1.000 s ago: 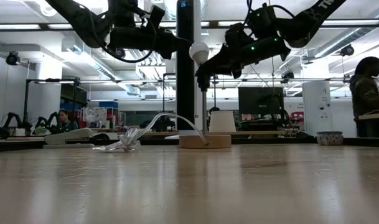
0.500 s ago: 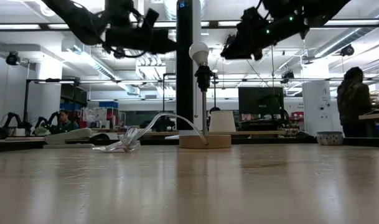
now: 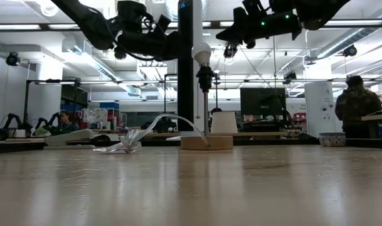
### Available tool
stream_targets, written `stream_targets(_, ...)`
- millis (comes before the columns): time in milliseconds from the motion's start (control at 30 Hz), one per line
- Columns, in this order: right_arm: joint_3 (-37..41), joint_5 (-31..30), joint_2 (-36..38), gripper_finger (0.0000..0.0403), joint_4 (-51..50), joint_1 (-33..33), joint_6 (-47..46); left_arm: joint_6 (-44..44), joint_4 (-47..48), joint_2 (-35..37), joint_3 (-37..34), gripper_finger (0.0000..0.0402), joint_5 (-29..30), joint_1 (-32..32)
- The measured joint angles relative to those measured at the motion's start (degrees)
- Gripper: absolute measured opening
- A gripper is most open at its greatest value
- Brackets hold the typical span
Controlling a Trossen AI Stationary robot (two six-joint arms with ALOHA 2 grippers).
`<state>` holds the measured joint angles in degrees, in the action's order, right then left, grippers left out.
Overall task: Screw lightbulb
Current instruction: Insert the lightbulb into the desk lamp
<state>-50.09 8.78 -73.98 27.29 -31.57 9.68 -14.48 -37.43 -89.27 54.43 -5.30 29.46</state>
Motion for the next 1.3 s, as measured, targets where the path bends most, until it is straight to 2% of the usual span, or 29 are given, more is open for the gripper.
stream_targets(167, -0.74, 3.47, -1.96, 0.0003, -0.41, 0.41, -0.17, 0.04, -0.07, 0.04, 0.00, 0.0000, -0.11, -0.59)
stream_targets(733, -0.92, 3.67, -3.36, 0.0001, -1.31, 1.30, -1.04, -0.18, 0.12, 0.36, -0.02, 0.0000, 0.12, -1.84)
stream_targets(1000, -0.90, 3.32, -3.36, 0.0000, -1.38, 1.44, -0.75, -1.32, 10.63, 7.04, -0.15, 0.0000, 2.73, -2.00)
stream_targets(1067, -0.87, 3.29, -3.36, 0.0000, -1.45, 1.44, -0.66, -1.60, 12.72, 8.69, -0.15, 0.0000, 1.20, -2.24)
stream_targets(1167, -0.87, 3.27, -3.36, 0.0000, -1.45, 1.44, -0.55, -1.73, 13.52, 9.62, -0.48, 0.0000, -5.31, -2.32)
stream_targets(1300, -0.87, 3.26, -3.36, 0.0000, -1.48, 1.44, -0.55, -1.73, 13.03, 8.87, -0.57, 0.0000, -6.27, -2.55)
